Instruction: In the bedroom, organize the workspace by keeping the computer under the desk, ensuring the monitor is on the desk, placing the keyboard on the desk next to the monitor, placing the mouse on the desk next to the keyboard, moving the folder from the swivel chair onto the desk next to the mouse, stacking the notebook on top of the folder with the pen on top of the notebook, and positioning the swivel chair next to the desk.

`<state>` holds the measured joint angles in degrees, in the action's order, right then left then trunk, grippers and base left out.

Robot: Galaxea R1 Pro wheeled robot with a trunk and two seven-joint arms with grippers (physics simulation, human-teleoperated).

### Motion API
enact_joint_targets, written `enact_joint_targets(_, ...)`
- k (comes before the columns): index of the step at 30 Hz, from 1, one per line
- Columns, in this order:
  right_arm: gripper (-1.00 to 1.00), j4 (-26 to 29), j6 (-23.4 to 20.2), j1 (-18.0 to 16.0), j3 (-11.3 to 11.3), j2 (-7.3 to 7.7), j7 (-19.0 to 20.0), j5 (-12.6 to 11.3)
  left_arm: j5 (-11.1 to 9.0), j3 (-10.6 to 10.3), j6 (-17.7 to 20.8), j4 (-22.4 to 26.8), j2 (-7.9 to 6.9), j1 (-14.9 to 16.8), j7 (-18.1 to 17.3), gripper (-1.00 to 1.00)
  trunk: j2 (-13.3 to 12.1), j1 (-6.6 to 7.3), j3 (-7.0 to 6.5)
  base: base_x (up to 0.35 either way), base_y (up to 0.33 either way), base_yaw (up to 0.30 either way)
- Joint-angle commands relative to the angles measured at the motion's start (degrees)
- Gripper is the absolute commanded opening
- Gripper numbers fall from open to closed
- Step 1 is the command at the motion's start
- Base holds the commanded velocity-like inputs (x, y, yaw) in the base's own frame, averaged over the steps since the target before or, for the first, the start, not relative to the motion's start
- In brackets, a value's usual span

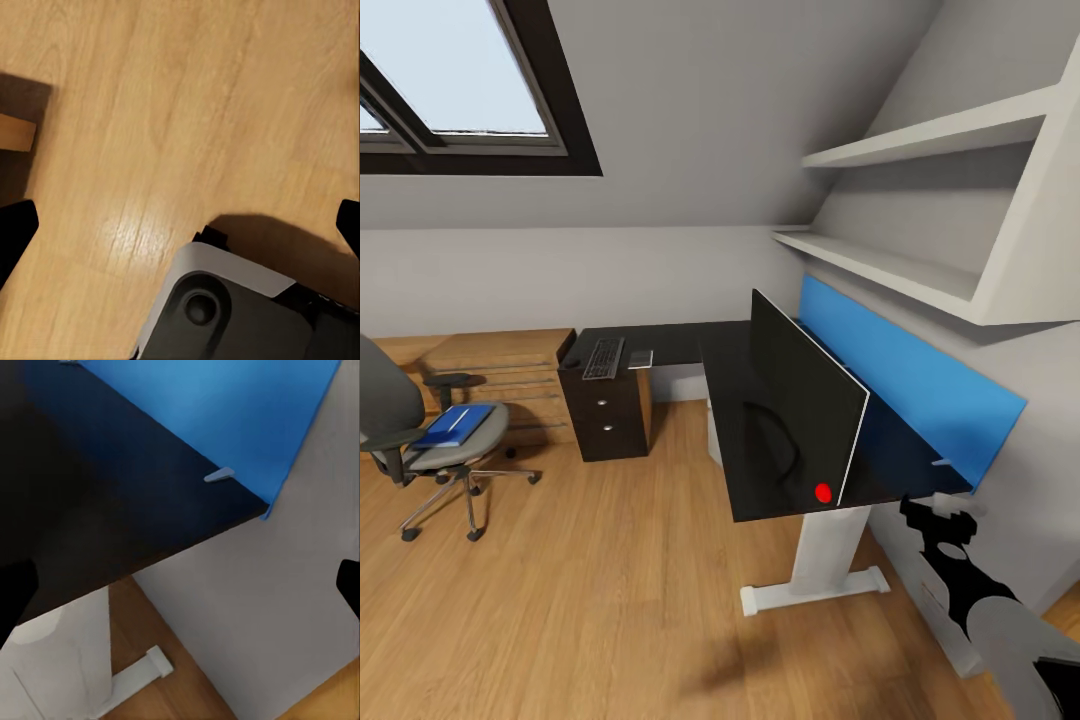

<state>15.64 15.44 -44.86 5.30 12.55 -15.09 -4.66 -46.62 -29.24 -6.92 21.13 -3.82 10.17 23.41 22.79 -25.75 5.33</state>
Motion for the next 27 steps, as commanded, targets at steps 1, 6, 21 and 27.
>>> enact_joint_targets(1,1.00,-0.08,0.34,-0.11,0.09,0.06,0.12,-0.46,-0.54,-0.59,-1.30,0.07,0.00,0.06,0.28,1.00,0.13,-0.04,0.13,0.000,0.000,0.000)
enact_joint_targets(6,1.00,-0.17,0.46,-0.27,0.34,0.11,0.54,-0.30,0.15,-1.94,-5.54,0.05,0.31,0.10,0.22,1.00,0.13,-0.04,0.13,0.019,0.000,0.000)
enact_joint_targets(21,1.00,-0.95,0.72,-0.31,0.41,0.41,4.96,-0.20,0.55,-3.52,-6.43,-0.14,0.87,0.11,0.18,1.00,0.13,-0.04,0.13,0.280,-0.048,0.000)
enact_joint_targets(27,1.00,-0.95,0.99,-0.28,0.41,0.40,8.46,-0.12,0.61,-5.79,-6.32,-2.62,2.23,0.11,0.17,1.00,0.13,-0.04,0.13,0.296,-0.101,0.000)
